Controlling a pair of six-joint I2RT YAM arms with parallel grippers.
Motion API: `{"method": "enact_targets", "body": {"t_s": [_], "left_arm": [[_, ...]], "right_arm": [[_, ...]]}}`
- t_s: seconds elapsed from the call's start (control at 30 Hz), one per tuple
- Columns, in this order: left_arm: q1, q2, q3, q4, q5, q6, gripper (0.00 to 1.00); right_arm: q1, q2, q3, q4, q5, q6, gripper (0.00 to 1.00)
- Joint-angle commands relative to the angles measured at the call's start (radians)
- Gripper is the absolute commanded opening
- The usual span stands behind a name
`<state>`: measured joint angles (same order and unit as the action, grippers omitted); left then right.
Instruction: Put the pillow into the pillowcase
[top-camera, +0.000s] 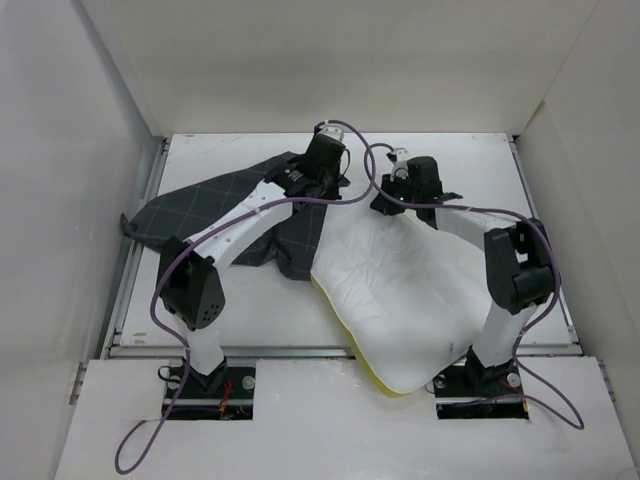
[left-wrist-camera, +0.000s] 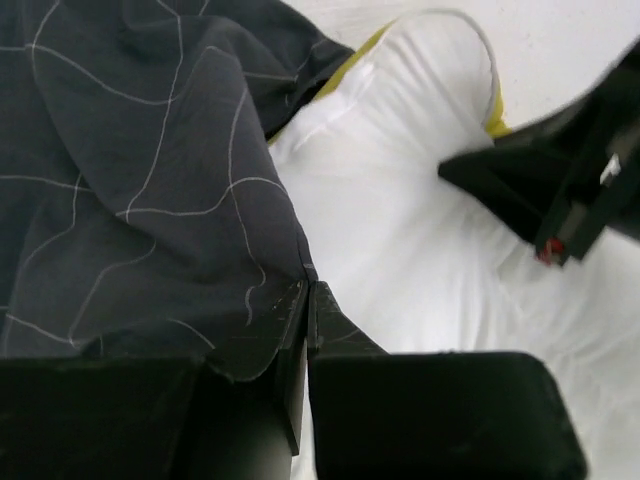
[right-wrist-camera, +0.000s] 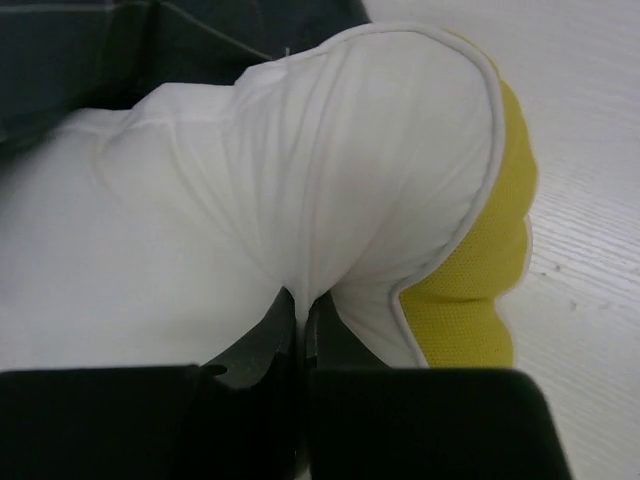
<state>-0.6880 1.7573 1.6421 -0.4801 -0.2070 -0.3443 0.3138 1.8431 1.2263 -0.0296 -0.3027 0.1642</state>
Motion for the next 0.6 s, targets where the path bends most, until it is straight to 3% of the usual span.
{"method": "enact_targets", "body": {"t_s": [0.0,0.2,0.4,0.57], "left_arm": [[-0.005,0.04,0.116,-0.034,-0.041,0.011,0.0],[0.004,0.114,0.223,-0.097,-0.085,-0.027,0.0],[0.004,0.136,0.272,-0.118,-0.12,-0.067,0.0],[0.004,0.116,0.272,-0.118,-0.109,-0.078,0.0]], "right_arm": [[0.034,-0.128,-0.106,0.229,-0.213,-0.065,0.0],[0.125,-0.352,-0.275,0.333,-0.17,-0.153,0.0],[0.227,-0.407,-0.364,0.367,-0.147,-0.172,0.0],[0.309,-0.358,-0.373,0.387,-0.171,-0.19,0.0]]}}
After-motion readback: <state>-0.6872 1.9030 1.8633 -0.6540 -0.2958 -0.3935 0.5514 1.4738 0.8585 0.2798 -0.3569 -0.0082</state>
